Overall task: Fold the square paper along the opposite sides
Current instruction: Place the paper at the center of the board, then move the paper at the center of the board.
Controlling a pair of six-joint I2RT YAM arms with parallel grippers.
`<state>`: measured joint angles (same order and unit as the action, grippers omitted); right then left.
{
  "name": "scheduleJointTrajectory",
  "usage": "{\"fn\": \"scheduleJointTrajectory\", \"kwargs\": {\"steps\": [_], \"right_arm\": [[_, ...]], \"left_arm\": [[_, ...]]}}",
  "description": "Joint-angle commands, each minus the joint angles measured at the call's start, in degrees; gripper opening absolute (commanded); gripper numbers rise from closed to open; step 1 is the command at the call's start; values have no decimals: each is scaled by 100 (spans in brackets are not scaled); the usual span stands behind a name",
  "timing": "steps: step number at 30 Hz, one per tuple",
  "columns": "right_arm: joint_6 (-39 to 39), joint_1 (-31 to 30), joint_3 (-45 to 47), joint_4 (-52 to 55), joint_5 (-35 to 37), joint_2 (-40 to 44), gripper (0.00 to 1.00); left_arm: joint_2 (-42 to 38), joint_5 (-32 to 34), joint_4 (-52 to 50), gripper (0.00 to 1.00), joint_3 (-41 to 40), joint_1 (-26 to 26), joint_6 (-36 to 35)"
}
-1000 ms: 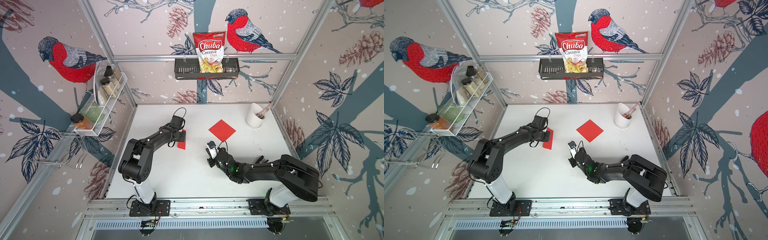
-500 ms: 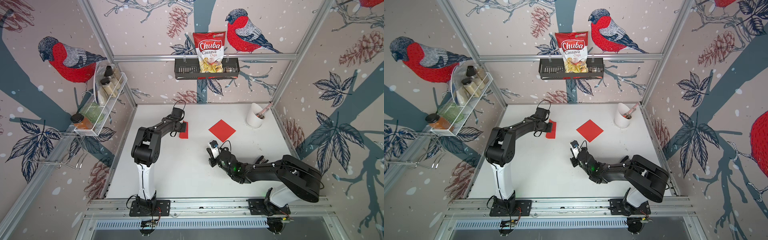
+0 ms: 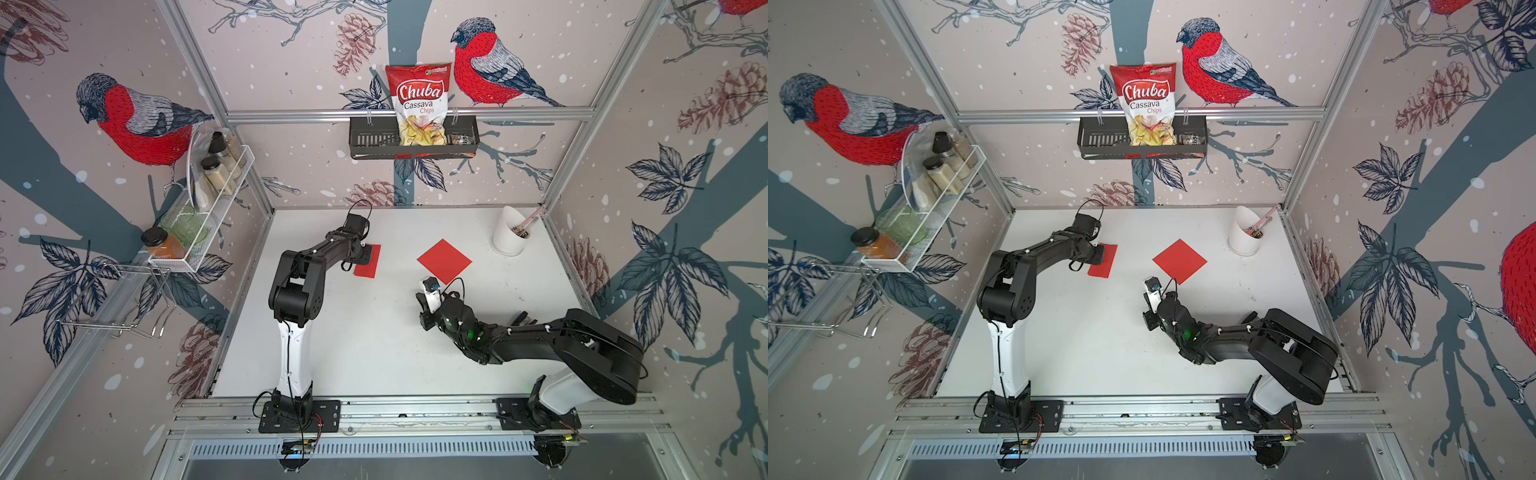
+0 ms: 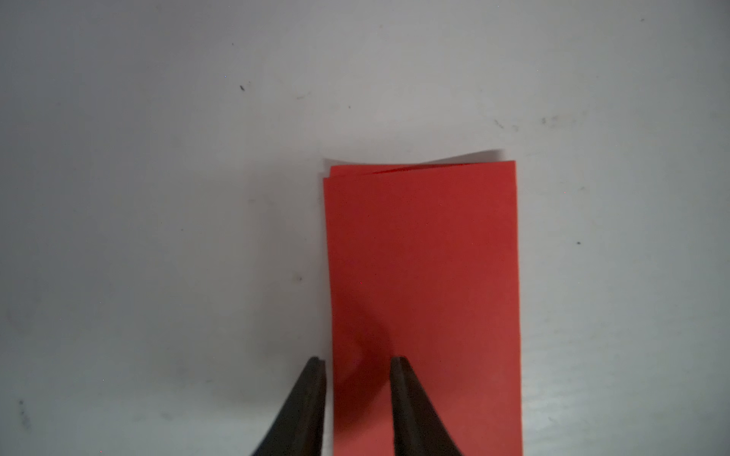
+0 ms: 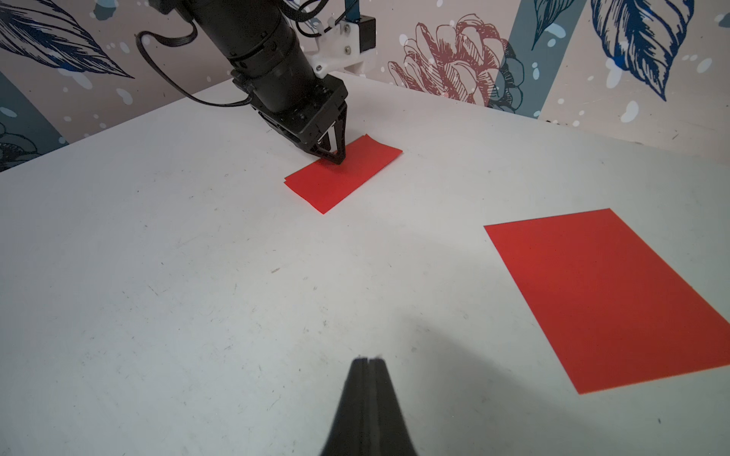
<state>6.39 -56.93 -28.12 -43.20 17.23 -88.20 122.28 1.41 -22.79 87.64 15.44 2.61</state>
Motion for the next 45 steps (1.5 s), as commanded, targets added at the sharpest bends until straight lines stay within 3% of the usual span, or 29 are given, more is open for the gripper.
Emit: {"fn": "scheduleJointTrajectory", "kwargs": {"steps": [1, 6, 11, 16, 20, 22, 25, 27, 32, 36, 40, 45], "right_arm": [[125, 42, -1, -162, -89, 4, 0], [190, 94, -26, -82, -91, 10, 0], [385, 213, -296, 350, -40, 90, 0], [1241, 843, -1465, 2070, 53, -37, 31], [1788, 1775, -2628, 3302, -559, -742, 35], [1712, 2076, -3132, 3656, -828, -1206, 37], [1400, 2416, -4050, 4348, -1055, -2048, 43], [1249, 2629, -4602, 4685, -1184, -2592, 48], [956, 2869, -5634, 5100, -816, -3561, 56], [782, 2911, -6113, 5227, -585, -3983, 62], [649, 2924, -6650, 5578, -383, -4474, 72], [585, 2794, -6902, 5926, -346, -4772, 74]], "left_arm": [[31, 180, -172, 45, 133, -15, 77], [-8, 175, -295, 67, 334, -17, 232], [-347, 119, -382, 70, 573, -16, 511], [-1162, 445, -498, 70, 614, 14, 1259], [-2196, 889, -34, 71, -318, 339, 1620], [-2606, 991, 279, 73, -832, 476, 1717], [-2971, 917, 541, 85, -1369, 548, 1852], [-3119, 850, 589, 86, -1557, 558, 1874], [-3420, 743, 753, 95, -1820, 569, 1782], [-3512, 871, 775, 97, -1967, 510, 2048], [-3673, 360, 902, 97, -2208, 46, 2600], [-3836, 148, 994, 97, -2232, 20, 2303]]}}
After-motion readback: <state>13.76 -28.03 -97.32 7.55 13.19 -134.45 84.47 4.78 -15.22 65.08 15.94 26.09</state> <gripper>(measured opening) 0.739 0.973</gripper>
